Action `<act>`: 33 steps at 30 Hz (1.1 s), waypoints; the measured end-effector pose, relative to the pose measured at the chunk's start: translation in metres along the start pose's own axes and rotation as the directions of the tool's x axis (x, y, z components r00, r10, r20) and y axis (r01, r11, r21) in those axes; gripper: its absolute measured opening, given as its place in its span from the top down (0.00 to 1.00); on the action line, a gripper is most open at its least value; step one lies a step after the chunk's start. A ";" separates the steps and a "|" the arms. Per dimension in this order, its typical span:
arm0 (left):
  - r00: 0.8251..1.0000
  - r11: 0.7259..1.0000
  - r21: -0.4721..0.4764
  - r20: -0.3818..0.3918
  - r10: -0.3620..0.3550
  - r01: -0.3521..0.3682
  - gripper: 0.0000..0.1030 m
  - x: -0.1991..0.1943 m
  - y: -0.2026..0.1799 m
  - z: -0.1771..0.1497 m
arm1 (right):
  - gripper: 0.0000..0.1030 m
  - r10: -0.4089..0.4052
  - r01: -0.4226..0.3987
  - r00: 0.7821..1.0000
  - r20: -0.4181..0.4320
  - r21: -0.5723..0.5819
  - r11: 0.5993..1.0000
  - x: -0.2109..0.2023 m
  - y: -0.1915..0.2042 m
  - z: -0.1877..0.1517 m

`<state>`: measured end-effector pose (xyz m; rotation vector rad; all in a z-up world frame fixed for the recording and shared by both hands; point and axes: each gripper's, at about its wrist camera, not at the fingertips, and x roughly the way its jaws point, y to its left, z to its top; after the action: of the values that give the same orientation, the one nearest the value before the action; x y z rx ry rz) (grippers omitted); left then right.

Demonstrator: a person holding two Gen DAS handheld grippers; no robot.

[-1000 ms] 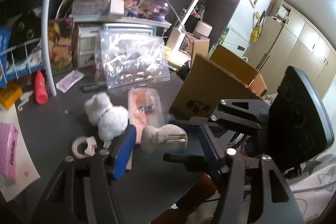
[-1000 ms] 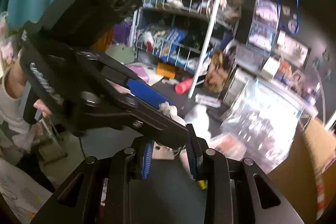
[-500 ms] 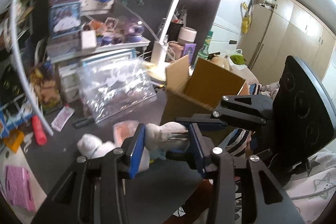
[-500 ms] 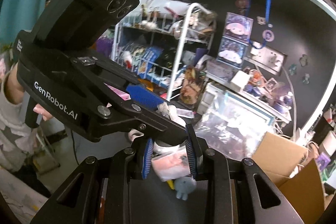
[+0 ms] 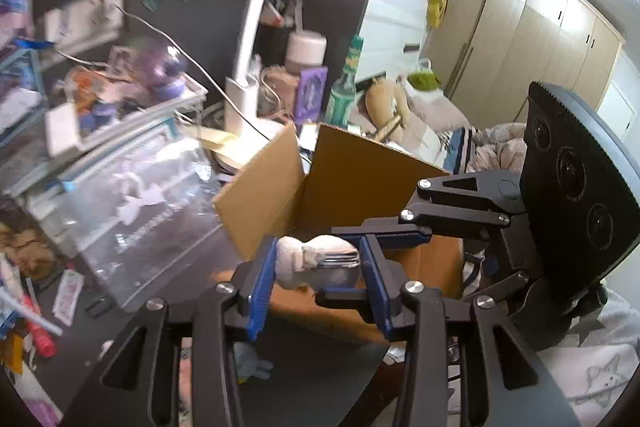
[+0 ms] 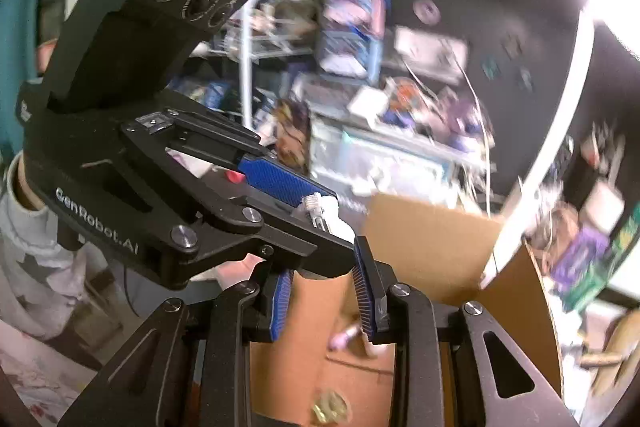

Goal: Organize objects
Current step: 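Lower the white figurine into the cardboard box and open the right gripper, then move the right gripper back over the pink pad packet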

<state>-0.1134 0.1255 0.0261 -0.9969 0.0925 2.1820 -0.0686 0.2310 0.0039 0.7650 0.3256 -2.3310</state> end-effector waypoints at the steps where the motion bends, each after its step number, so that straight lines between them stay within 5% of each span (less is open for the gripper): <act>1: 1.000 1.000 -0.003 -0.019 -0.010 0.010 0.62 0.010 0.000 0.005 | 0.77 0.006 -0.006 1.000 -0.017 0.025 1.000 0.002 -0.009 -0.002; 13: 0.991 0.997 0.008 -0.116 -0.073 0.075 0.62 0.072 -0.011 0.032 | 0.74 -0.047 0.057 0.993 -0.109 0.096 0.994 0.002 -0.053 -0.024; 17: 0.990 0.999 0.034 -0.138 -0.014 0.019 0.44 0.081 -0.019 0.033 | 0.56 -0.066 0.081 0.989 -0.134 0.107 0.991 0.004 -0.059 -0.025; 33: 0.998 0.998 0.049 -0.036 0.045 -0.043 0.31 0.028 -0.012 0.023 | 0.53 -0.072 0.076 0.996 -0.053 0.075 0.994 -0.008 -0.035 -0.011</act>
<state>-0.1328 0.1584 0.0252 -1.0166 0.1849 2.1910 -0.0817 0.2660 0.0012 0.8630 0.2925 -2.4089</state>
